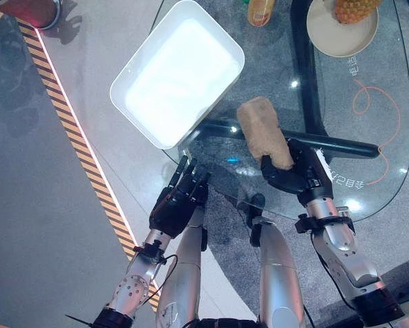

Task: Wipe the table with a cloth and put it in the basket.

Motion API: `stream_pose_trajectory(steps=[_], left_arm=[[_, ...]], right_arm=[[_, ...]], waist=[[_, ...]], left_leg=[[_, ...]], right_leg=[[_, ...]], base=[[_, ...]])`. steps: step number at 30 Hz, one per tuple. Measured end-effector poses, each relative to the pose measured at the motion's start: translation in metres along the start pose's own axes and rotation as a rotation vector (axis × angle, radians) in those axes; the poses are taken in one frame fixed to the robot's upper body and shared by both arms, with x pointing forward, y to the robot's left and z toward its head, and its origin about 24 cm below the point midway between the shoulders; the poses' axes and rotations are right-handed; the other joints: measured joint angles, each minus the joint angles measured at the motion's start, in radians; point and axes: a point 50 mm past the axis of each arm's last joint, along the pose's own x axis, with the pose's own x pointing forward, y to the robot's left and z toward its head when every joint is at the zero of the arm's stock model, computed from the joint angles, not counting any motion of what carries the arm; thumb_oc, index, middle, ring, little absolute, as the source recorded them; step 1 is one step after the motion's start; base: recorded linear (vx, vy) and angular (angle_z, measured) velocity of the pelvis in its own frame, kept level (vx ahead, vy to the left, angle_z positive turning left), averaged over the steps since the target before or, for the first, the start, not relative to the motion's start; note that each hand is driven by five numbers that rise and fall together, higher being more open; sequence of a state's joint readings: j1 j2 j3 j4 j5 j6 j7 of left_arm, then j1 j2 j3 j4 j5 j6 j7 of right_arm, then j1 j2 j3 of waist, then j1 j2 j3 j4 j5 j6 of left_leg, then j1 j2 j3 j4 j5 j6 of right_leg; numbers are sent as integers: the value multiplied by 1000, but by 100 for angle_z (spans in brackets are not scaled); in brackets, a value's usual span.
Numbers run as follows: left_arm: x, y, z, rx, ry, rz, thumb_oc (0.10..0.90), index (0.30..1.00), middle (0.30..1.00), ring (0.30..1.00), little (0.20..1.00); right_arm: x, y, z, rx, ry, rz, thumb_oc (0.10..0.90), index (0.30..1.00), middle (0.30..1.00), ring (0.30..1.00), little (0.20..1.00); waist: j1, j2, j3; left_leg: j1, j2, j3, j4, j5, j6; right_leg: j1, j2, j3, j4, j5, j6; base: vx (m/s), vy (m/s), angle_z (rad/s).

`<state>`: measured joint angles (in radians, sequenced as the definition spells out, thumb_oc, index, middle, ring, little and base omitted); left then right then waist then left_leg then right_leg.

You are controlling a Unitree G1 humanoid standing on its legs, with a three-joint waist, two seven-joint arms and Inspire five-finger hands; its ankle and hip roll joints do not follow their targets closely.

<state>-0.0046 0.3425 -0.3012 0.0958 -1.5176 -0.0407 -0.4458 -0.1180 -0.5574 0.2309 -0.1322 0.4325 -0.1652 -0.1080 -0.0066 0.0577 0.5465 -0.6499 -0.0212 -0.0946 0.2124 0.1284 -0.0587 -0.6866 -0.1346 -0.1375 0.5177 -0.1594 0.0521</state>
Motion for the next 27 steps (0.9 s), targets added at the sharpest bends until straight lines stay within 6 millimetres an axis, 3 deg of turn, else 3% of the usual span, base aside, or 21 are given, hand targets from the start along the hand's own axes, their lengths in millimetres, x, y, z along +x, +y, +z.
stream_pose_trajectory(steps=[3, 15, 27], left_arm=[[5, -3, -1, -5, 18, -13, 800, 900, 900, 900, 900], [22, -16, 9, 36, 38, -66, 800, 900, 900, 900, 900], [22, -18, 11, 47, 40, -70, 800, 900, 900, 900, 900]], right_arm=[[2, 8, 2, 0, -7, 68, 100, 300, 300, 300, 200], [9, 35, 3, -1, -5, 278, 100, 300, 300, 300, 200], [12, 37, 2, -36, 18, 301, 100, 300, 300, 300, 200]], waist=[[-1, -14, 0], [1, -26, 2], [-1, -27, 1]], left_leg=[[-2, 0, 1, 0, -1, 1], [-34, -4, 4, 17, -5, 7], [-39, -4, 4, 20, -5, 7]], right_leg=[[-1, 0, 0, -2, -1, 2], [-19, -1, 1, -10, 6, -2], [-26, -1, 2, -2, 2, 3]], base=[[0, 0, 0], [0, 0, 0], [3, 2, 0]])
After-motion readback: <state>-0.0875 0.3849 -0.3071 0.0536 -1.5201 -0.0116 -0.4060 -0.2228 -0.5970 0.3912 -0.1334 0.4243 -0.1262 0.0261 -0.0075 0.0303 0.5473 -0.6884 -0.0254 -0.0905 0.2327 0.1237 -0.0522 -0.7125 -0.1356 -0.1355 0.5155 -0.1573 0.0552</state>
